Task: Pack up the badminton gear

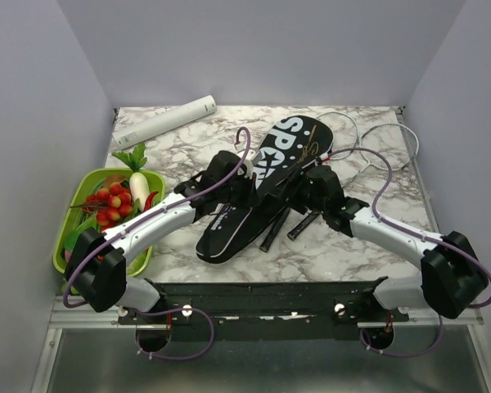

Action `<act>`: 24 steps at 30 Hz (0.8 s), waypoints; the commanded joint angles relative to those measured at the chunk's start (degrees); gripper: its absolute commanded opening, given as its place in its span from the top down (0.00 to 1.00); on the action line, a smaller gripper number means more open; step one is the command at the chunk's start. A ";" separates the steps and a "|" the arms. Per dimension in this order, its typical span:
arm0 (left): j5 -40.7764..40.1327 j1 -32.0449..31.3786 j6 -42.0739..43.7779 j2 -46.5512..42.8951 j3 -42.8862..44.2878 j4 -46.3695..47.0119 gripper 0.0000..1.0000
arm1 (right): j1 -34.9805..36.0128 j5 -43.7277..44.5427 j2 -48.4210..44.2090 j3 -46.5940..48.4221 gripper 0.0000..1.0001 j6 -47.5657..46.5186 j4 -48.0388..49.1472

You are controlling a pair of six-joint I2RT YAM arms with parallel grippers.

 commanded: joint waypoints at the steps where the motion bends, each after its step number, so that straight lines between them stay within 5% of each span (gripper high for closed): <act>1: 0.70 -1.58 -0.40 -2.66 -1.47 3.42 1.00 | -0.61 -2.51 5.34 5.28 0.27 3.24 6.39; 7: -5.45 -3.87 1.62 -4.94 -2.62 1.05 1.00 | -1.31 -2.95 12.28 10.64 0.31 3.33 6.83; 9: -8.17 -5.10 2.50 -5.74 -2.97 0.17 1.00 | -1.67 -3.47 13.60 11.87 0.40 3.33 6.83; 13: -12.48 -6.24 3.47 -6.09 -2.71 -0.27 1.00 | -1.84 -5.84 15.54 12.23 0.77 3.42 7.53; 14: -12.66 -6.42 3.82 -5.83 -2.62 -0.45 1.00 | -1.84 -6.20 16.15 12.32 0.99 3.16 7.62; 15: -12.58 -6.68 4.34 -5.56 -2.27 -0.80 1.00 | -1.84 -6.46 16.42 12.49 0.99 3.07 7.71; 16: -12.58 -6.94 5.65 -5.21 -1.75 -1.32 0.97 | -1.84 -6.55 16.51 12.41 0.99 3.07 7.62; 17: -12.66 -7.38 7.14 -4.43 -1.22 -2.81 0.77 | -1.84 -6.38 16.25 12.23 0.99 3.15 7.79; 20: -22.71 -12.90 12.86 -2.93 0.98 -6.67 0.48 | -1.84 -5.24 15.63 12.66 0.99 2.19 7.62; 24: -33.97 -19.77 14.72 0.49 5.28 -12.74 0.37 | -1.84 -4.09 16.24 15.12 1.00 0.87 4.55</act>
